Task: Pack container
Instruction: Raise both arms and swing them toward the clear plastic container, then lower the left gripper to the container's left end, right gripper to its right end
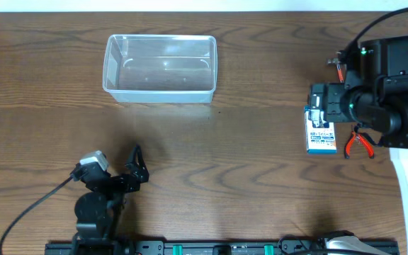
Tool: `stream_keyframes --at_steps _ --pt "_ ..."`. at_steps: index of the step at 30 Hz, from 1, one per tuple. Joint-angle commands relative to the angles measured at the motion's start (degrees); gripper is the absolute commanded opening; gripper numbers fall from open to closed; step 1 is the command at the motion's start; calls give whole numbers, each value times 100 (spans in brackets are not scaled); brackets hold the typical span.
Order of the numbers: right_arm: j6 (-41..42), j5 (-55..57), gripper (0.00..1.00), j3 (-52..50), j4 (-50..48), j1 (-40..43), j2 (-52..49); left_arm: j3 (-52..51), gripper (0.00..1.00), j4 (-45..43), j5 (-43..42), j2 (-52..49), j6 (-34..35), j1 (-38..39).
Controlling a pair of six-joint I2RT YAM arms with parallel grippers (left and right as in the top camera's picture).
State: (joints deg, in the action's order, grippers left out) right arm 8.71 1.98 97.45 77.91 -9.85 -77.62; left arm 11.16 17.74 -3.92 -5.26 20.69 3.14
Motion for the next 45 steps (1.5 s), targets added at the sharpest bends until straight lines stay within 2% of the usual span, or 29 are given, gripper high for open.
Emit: stream_keyframes --at_steps 1,5,12,16,19,23,28,32,38,45 --pt "-59 -48 99 122 -105 -289 -149 1025 98 476 -90 -734 -940 -24" --pt "-59 -46 99 122 -245 -660 -409 2529 98 1681 376 -2356 -1646 -24" --pt "90 -50 99 138 -339 -1102 -949 5615 98 3595 461 -5278 -2520 -24" --pt "197 -72 99 372 -341 -1134 -1261 7154 98 4483 463 -6413 -2669 -101" --pt "195 -72 99 621 -380 -1119 -1451 7917 98 4693 459 -6970 -2667 -177" --pt "149 -15 99 693 -640 -1117 -1502 8159 98 4393 463 -7267 -2669 -179" --pt "153 581 99 691 -651 -1040 -1502 8161 98 4054 446 -7431 -2669 -177" --pt "153 833 99 691 -686 -828 -1502 8183 98 3834 -317 -7604 -2999 -74" --pt "151 831 99 691 -658 -162 -1502 8183 98 3847 -96 -8115 -3012 356" --pt "151 704 99 682 -457 385 -1502 8183 98 3390 221 -8679 -3012 946"
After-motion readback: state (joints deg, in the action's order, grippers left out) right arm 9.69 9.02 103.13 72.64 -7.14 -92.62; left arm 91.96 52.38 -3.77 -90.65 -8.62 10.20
